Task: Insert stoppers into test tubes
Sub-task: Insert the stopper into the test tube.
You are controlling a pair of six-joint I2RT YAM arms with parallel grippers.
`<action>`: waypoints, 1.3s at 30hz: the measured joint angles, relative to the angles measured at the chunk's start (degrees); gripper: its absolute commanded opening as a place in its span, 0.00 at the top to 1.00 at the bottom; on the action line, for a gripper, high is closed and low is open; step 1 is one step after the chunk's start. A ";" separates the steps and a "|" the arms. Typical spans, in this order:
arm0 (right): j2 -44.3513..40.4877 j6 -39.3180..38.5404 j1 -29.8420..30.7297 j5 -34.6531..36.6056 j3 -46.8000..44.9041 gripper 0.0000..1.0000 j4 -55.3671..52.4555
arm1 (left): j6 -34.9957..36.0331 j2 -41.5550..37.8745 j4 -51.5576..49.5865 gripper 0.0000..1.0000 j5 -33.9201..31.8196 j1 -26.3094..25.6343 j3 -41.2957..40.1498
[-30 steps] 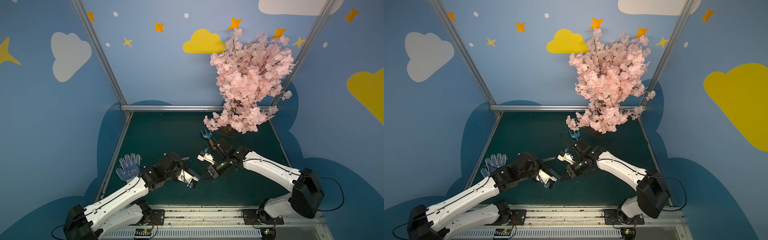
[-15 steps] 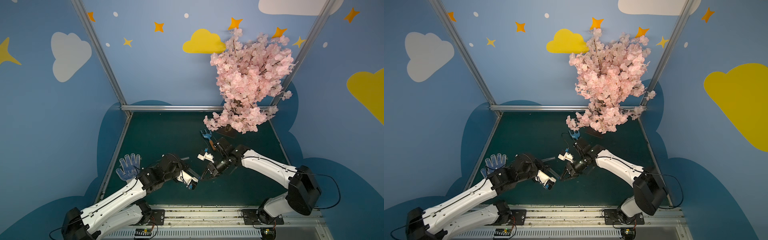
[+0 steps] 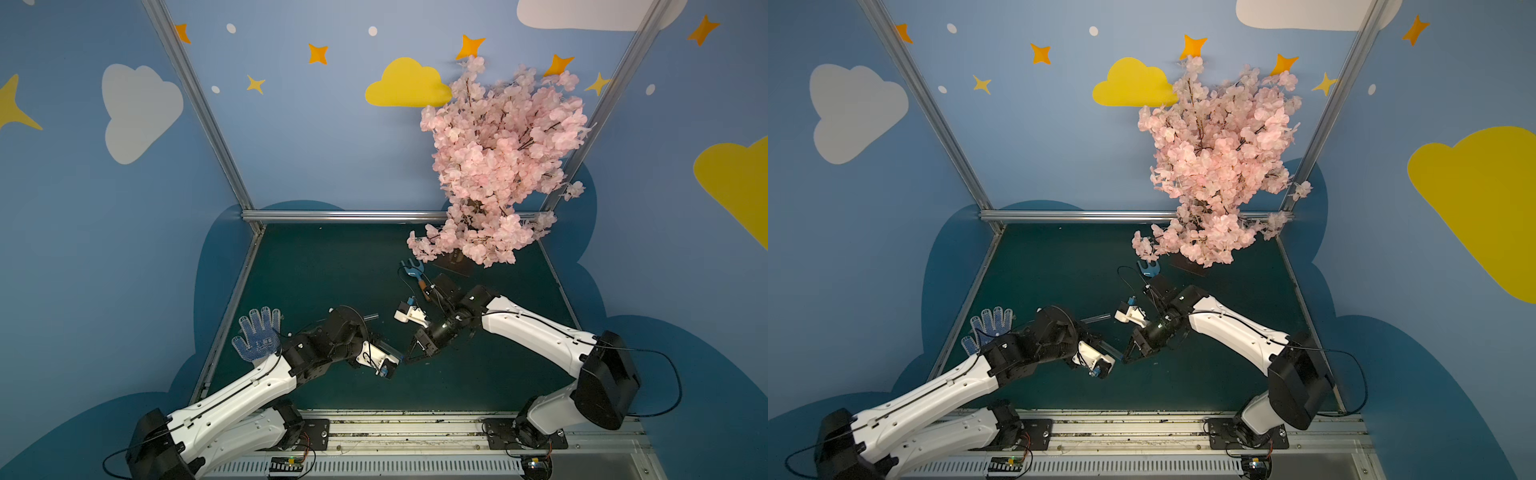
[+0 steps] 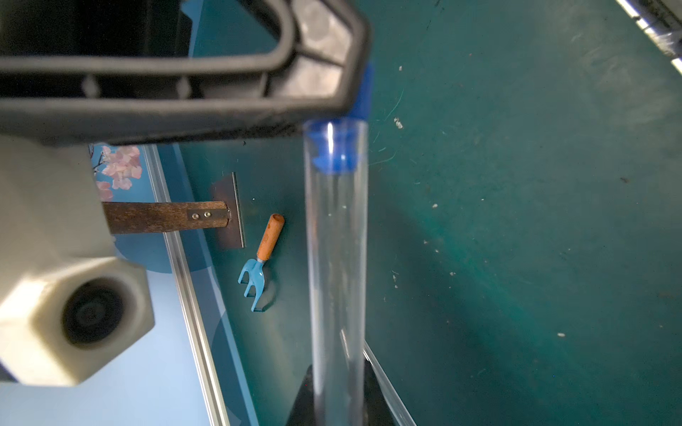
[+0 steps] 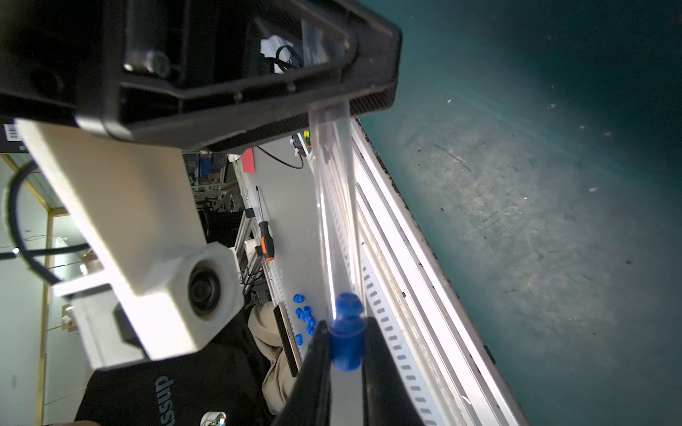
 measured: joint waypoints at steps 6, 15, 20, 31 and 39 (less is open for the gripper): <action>0.00 -1.18 0.28 2.60 0.55 0.67 4.11 | 0.74 1.33 -0.02 0.98 3.10 -1.14 0.07; -4.07 -2.49 -2.43 5.11 1.29 0.39 14.38 | 2.14 1.90 0.42 0.98 5.88 -0.02 -2.93; -9.86 -1.90 -4.63 8.74 -2.49 0.48 15.39 | -1.86 0.96 1.66 0.98 7.17 2.34 -3.82; -24.68 10.56 -4.94 18.01 -17.81 0.63 22.93 | -28.85 2.27 6.38 0.98 7.93 6.99 -2.49; -22.45 23.52 -5.62 14.95 -18.29 0.66 29.77 | -39.23 3.65 8.79 0.98 8.76 8.13 -2.51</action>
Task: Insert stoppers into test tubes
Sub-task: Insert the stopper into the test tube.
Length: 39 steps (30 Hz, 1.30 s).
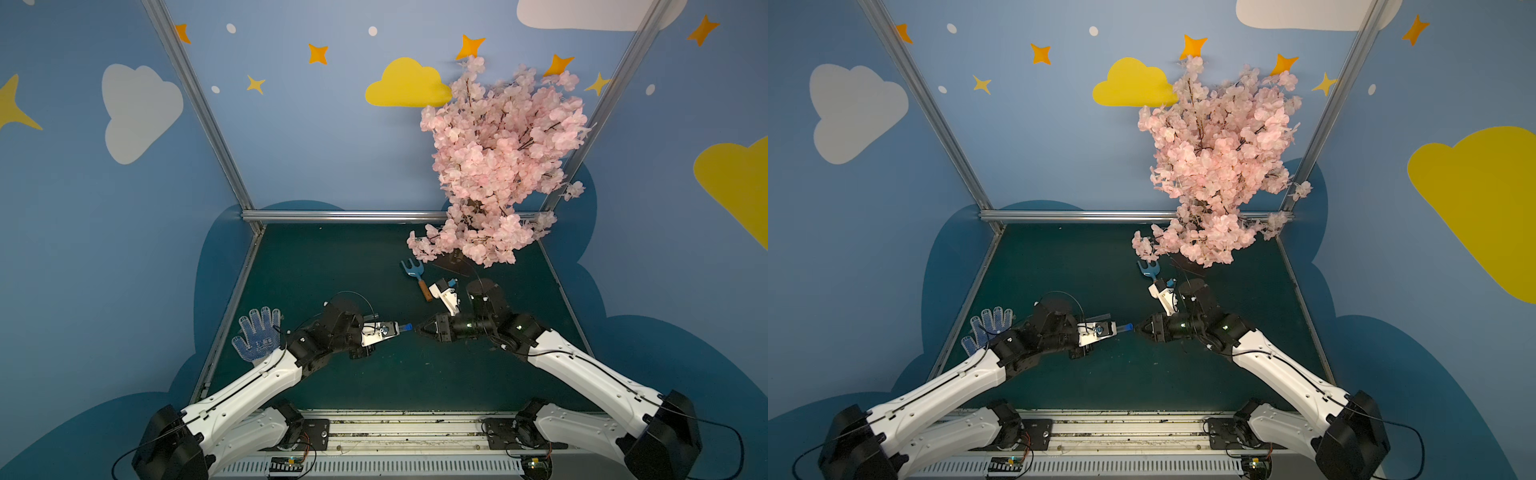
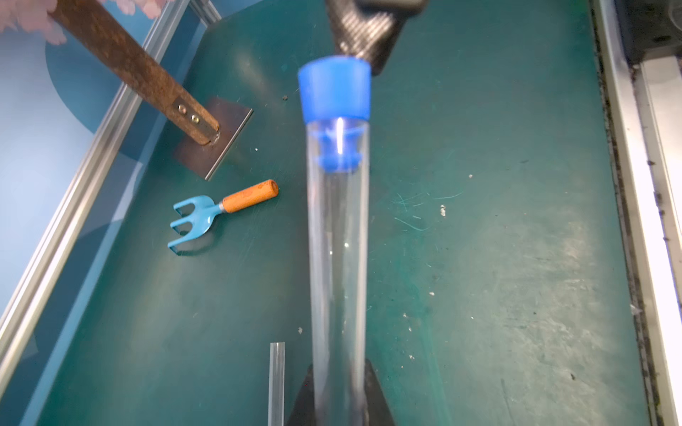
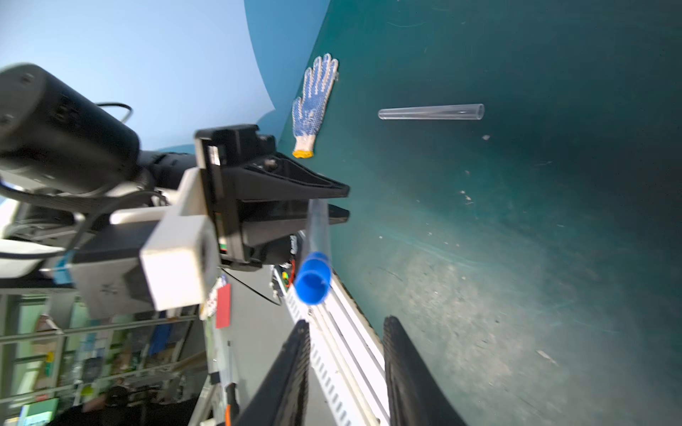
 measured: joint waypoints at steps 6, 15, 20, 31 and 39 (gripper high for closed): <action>0.37 3.91 -0.42 -1.01 0.00 0.74 2.93 | -1.42 0.74 0.42 0.98 0.59 0.33 0.00; 2.32 5.40 -1.01 -1.84 0.02 0.78 3.63 | -1.44 -0.35 0.52 0.98 2.14 0.44 -0.02; 2.82 5.51 -1.16 -2.54 0.02 0.77 3.93 | -1.31 -0.35 0.28 0.98 2.14 0.48 -0.02; 2.38 5.60 -1.22 -2.97 0.04 0.76 4.72 | -1.07 -0.35 0.61 0.98 2.14 0.46 -0.02; 3.34 5.90 -1.20 -4.02 0.22 0.80 5.55 | -0.57 -0.35 0.57 0.98 2.32 0.46 -0.02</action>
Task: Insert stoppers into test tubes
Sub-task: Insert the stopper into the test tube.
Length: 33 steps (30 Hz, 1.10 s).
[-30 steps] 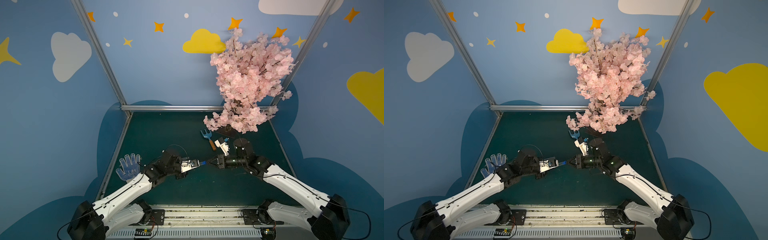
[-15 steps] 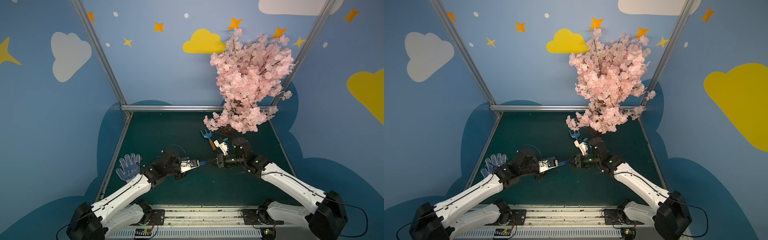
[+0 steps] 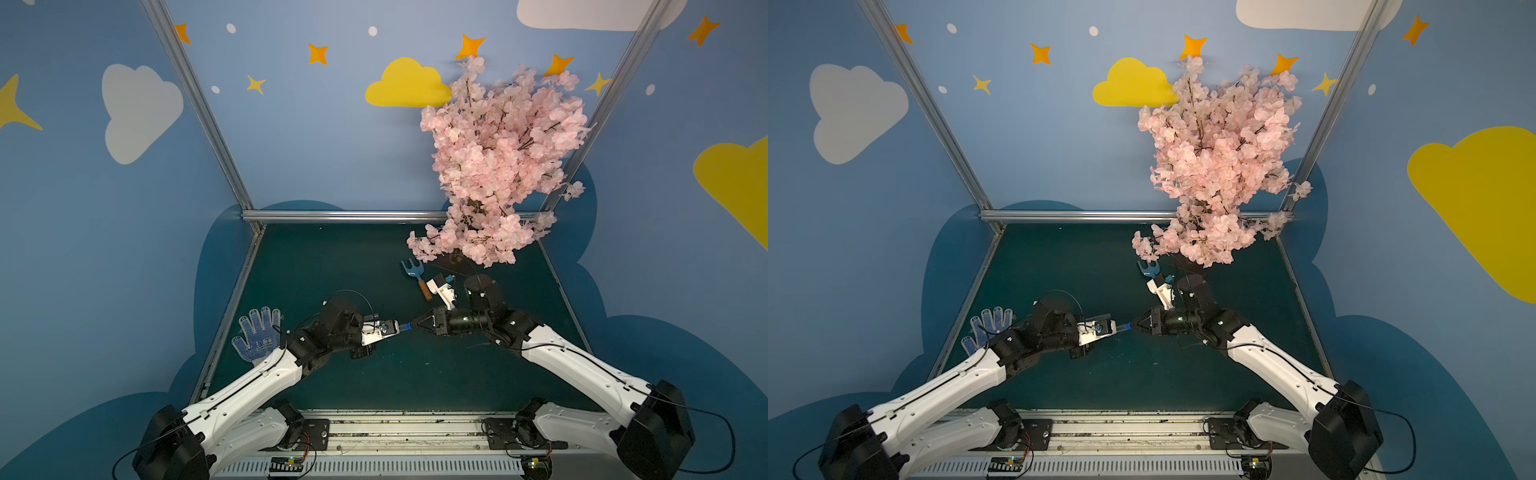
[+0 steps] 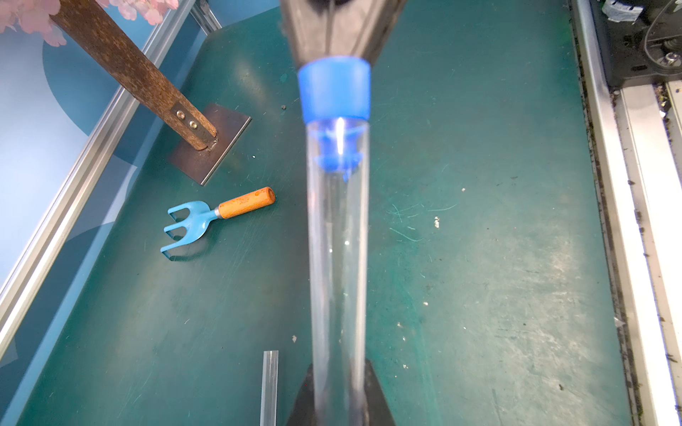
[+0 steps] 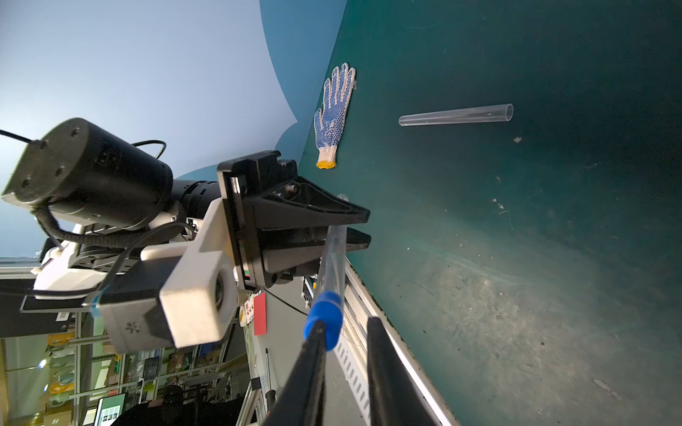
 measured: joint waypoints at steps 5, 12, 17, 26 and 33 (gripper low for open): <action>1.42 0.07 0.00 -0.79 0.48 0.83 0.55 | 0.04 -0.07 -0.37 0.98 -0.20 0.26 0.00; 3.67 -0.20 0.24 -1.53 1.36 0.87 1.53 | -1.88 -0.07 -1.16 0.98 -0.15 0.72 -0.07; 5.33 -0.44 0.61 -1.79 1.55 0.89 2.80 | -3.65 -0.07 -2.10 0.98 -0.46 0.94 -0.07; 7.76 -1.33 1.55 -1.97 2.32 0.91 3.02 | -5.77 -0.07 -4.50 0.98 -0.07 1.33 -0.07; 8.81 -3.67 2.71 -2.05 3.43 0.91 3.04 | -8.09 0.02 -5.99 0.98 5.16 3.93 -0.04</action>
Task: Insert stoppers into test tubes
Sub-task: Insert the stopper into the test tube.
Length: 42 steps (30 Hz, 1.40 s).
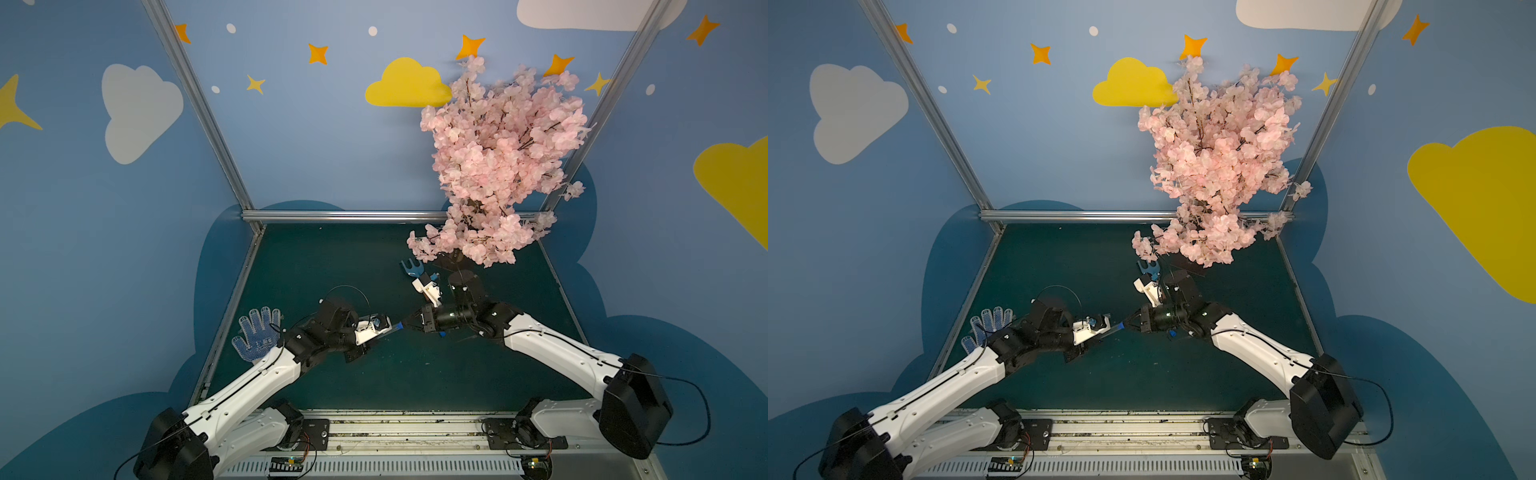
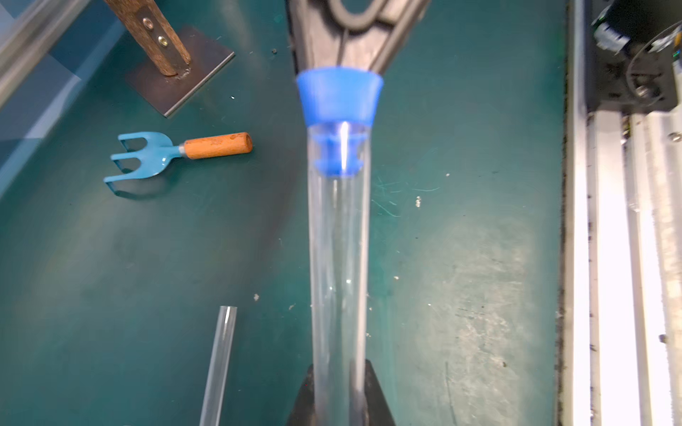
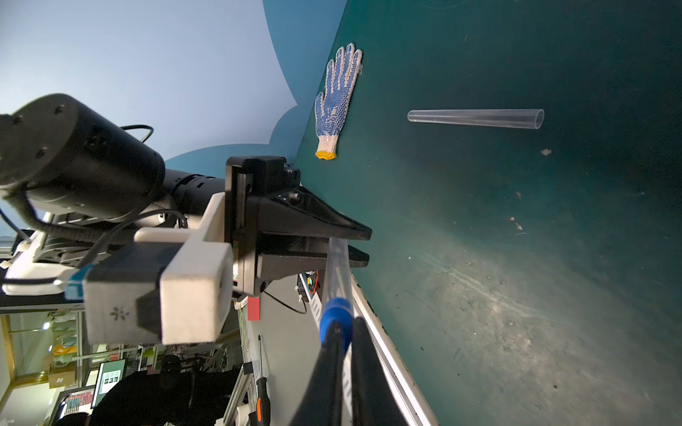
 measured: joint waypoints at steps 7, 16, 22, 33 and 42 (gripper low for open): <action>0.70 -3.37 0.94 -1.11 0.70 0.91 -1.05 | -1.22 1.51 -2.40 0.98 6.23 1.44 0.31; 2.36 -8.85 3.32 -2.95 3.15 0.92 -4.55 | 2.03 2.84 -8.41 0.98 7.45 0.70 2.34; 2.16 -10.97 4.24 -3.10 3.72 0.84 -6.51 | 5.25 3.30 -10.10 0.98 5.90 -0.63 3.37; -4.50 -11.45 1.84 0.24 3.67 0.65 -13.46 | 10.16 5.81 -9.18 0.97 -0.55 -5.40 8.66; -4.17 -10.47 0.68 2.38 3.67 0.64 -16.90 | 11.28 10.78 -9.57 0.98 -4.81 -6.88 10.73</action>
